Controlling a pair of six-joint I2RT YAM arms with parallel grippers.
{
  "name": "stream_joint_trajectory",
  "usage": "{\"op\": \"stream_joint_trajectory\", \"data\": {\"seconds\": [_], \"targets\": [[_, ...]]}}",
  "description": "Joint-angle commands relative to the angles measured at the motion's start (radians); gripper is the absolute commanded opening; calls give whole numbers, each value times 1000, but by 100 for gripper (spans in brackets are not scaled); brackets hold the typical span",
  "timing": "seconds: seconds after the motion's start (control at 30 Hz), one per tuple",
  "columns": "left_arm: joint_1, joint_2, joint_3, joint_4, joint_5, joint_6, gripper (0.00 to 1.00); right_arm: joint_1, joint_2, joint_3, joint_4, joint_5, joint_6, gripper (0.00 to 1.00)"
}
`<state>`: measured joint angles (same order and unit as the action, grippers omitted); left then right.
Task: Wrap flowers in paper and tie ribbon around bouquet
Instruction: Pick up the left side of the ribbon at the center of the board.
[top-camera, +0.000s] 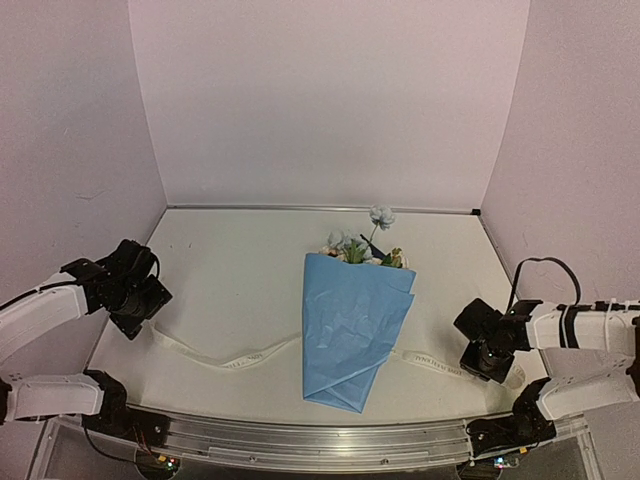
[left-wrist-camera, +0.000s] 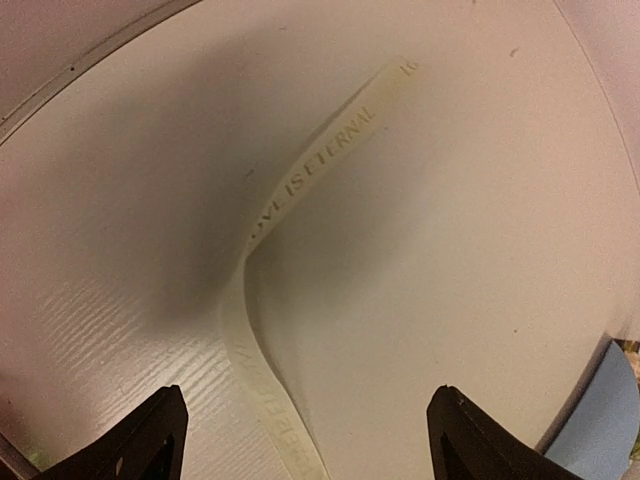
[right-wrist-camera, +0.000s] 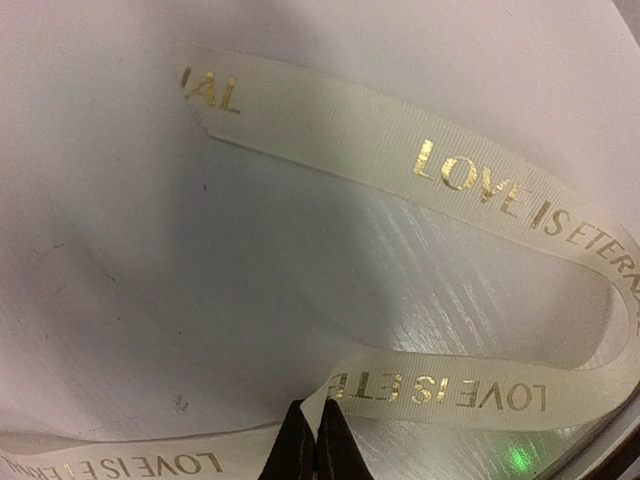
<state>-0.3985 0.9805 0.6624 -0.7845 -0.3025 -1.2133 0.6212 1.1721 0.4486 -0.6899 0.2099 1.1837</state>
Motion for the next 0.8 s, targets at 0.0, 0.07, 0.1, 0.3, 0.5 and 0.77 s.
{"op": "stream_joint_trajectory", "data": {"seconds": [0.0, 0.07, 0.1, 0.3, 0.5, 0.77], "targets": [[96, 50, -59, 59, 15, 1, 84, -14, 12, 61, -6, -47, -101, 0], [128, 111, -74, 131, 42, 46, 82, -13, 14, 68, -7, -59, -116, 0], [139, 140, -75, 162, 49, 59, 81, -14, 13, 68, -8, -61, -122, 0], [159, 297, -108, 345, 102, 99, 69, -20, 12, 72, -8, -82, -142, 0], [173, 405, -119, 457, 124, 107, 24, -73, 47, 109, -8, -151, -165, 0], [213, 431, 5, 456, 44, 135, 0, -191, 90, 198, -60, -249, -204, 0]]}}
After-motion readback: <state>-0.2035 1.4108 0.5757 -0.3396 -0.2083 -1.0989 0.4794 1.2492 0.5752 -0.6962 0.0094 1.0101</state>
